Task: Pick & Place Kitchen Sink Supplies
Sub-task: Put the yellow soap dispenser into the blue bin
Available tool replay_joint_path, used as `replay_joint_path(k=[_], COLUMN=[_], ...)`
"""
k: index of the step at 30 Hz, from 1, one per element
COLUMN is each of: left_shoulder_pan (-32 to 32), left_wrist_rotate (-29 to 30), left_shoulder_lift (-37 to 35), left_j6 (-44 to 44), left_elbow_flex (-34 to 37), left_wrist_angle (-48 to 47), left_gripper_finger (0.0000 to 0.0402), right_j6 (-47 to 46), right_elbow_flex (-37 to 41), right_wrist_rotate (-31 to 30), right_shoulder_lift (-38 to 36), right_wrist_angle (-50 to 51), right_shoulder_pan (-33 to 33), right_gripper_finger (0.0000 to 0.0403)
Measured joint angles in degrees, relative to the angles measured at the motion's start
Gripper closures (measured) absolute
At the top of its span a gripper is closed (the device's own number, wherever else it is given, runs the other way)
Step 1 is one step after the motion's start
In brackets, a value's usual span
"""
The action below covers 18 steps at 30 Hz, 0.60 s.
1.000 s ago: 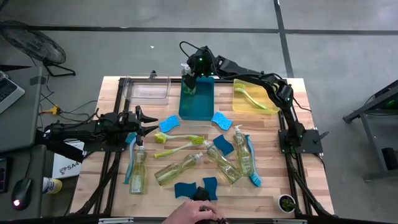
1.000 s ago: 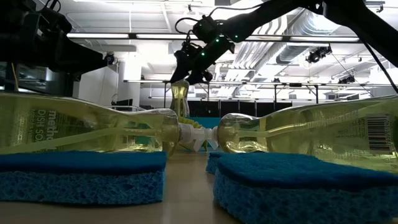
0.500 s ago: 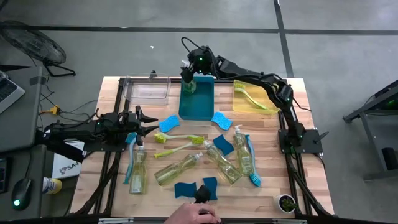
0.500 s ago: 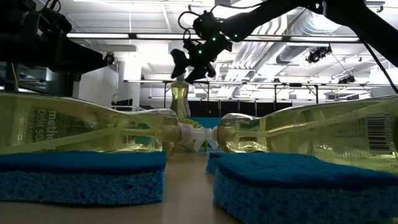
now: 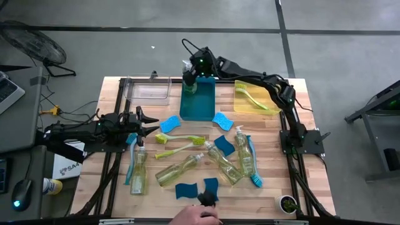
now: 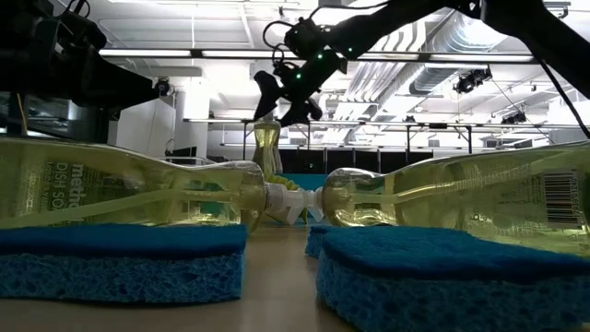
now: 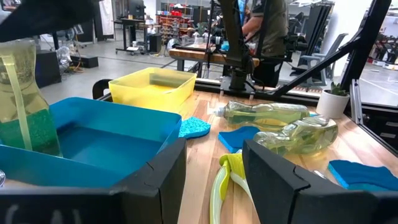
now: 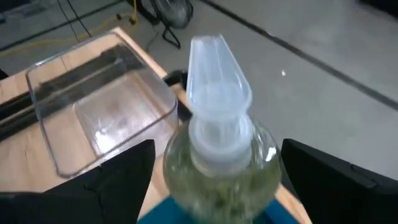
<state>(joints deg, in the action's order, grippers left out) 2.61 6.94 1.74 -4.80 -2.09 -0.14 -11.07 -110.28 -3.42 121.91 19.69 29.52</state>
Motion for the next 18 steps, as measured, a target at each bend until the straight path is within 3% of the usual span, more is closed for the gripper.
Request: replay_joint_path(k=[6,18], left_shoulder_pan=[0.0,0.0], left_wrist_rotate=[0.0,0.1], left_shoulder_lift=[0.0,0.0], left_j6=[0.0,0.0], left_elbow_flex=[0.0,0.0], left_wrist_angle=[0.0,0.0], left_gripper_finger=[0.0247,0.0247], right_j6=[-2.2,-5.7], right_elbow_flex=[0.0,0.0], right_wrist_rotate=[-1.8,-2.3], right_shoulder_lift=[-3.4,-10.9], right_wrist_angle=[7.7,28.8], right_shoulder_pan=[0.0,-0.5], right_gripper_finger=[0.0030,0.0031])
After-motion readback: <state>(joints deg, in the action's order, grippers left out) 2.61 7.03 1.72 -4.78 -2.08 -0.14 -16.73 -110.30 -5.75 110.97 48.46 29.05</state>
